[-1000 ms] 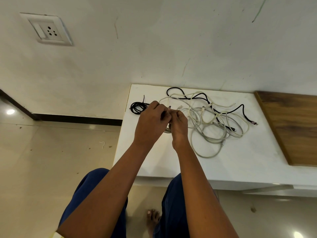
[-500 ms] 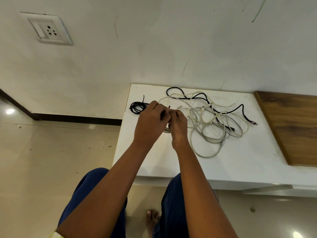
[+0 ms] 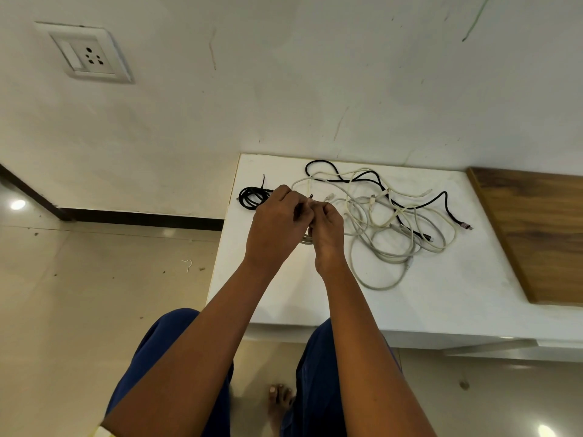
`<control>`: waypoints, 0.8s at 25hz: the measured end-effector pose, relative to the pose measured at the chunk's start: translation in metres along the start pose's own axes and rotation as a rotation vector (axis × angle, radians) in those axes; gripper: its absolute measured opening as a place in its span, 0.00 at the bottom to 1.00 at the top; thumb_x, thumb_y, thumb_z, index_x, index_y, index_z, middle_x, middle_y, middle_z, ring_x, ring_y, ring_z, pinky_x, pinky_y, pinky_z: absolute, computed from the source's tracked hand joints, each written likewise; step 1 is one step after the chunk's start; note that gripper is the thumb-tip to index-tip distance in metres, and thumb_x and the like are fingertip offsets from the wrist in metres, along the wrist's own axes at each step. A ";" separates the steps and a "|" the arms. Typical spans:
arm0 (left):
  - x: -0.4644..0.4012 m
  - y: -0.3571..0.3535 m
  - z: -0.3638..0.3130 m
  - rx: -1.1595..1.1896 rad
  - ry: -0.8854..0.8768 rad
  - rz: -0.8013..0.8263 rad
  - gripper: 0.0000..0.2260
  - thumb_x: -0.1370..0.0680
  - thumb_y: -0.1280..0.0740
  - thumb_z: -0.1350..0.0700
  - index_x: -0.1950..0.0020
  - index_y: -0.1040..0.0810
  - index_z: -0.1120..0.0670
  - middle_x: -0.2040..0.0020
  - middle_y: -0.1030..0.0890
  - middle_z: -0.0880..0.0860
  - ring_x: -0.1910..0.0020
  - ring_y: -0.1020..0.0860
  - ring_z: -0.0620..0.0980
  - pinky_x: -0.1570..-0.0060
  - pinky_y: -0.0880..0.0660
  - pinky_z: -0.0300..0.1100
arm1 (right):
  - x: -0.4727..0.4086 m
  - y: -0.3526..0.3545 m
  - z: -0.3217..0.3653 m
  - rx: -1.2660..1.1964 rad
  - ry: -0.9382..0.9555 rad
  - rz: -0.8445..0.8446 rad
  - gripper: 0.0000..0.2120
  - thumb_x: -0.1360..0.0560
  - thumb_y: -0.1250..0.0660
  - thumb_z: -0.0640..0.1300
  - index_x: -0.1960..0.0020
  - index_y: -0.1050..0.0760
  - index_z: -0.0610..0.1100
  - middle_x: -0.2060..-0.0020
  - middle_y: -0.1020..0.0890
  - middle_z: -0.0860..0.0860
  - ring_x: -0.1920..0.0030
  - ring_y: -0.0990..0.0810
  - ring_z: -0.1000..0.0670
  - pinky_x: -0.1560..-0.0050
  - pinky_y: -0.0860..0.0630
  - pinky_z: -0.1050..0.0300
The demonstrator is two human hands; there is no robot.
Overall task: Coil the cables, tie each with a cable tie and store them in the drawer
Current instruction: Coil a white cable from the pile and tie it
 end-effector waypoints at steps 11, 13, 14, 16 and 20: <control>-0.002 -0.003 0.005 -0.017 0.015 0.013 0.05 0.27 0.32 0.64 0.55 0.18 0.63 0.59 0.21 0.58 0.62 0.22 0.54 0.61 0.23 0.49 | 0.000 0.000 0.001 0.060 0.038 0.018 0.06 0.24 0.38 0.42 0.59 0.26 0.44 0.66 0.22 0.52 0.67 0.25 0.57 0.66 0.30 0.65; -0.004 -0.003 0.007 0.012 0.026 0.008 0.05 0.27 0.32 0.64 0.54 0.17 0.62 0.59 0.20 0.57 0.62 0.22 0.52 0.60 0.24 0.42 | 0.001 -0.001 0.002 0.034 0.049 0.039 0.07 0.23 0.38 0.42 0.59 0.27 0.46 0.63 0.21 0.50 0.62 0.23 0.54 0.66 0.29 0.66; -0.005 -0.003 0.009 0.038 0.045 0.002 0.05 0.26 0.32 0.64 0.54 0.17 0.61 0.59 0.19 0.57 0.62 0.23 0.49 0.59 0.26 0.36 | 0.001 -0.001 0.003 0.020 0.056 0.054 0.07 0.22 0.39 0.42 0.59 0.27 0.47 0.62 0.21 0.50 0.60 0.22 0.53 0.67 0.29 0.68; -0.007 -0.002 0.014 0.120 0.128 -0.017 0.05 0.26 0.30 0.62 0.52 0.17 0.59 0.58 0.18 0.55 0.61 0.24 0.44 0.59 0.30 0.26 | 0.003 -0.003 0.005 0.001 0.074 0.095 0.08 0.21 0.39 0.43 0.59 0.28 0.50 0.61 0.21 0.51 0.59 0.22 0.55 0.65 0.30 0.72; -0.009 -0.002 0.023 0.316 0.342 -0.005 0.09 0.26 0.29 0.60 0.47 0.18 0.57 0.58 0.18 0.51 0.63 0.22 0.38 0.60 0.29 0.23 | 0.005 -0.006 0.007 0.039 0.107 0.155 0.08 0.21 0.41 0.43 0.57 0.27 0.52 0.60 0.20 0.54 0.57 0.22 0.57 0.60 0.29 0.71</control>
Point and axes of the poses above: each hand's wrist, its own x-axis away from the middle knuckle, its own y-axis out of the back of the hand, z = x × y, the point moved 3 cm from there along -x, towards the middle knuckle
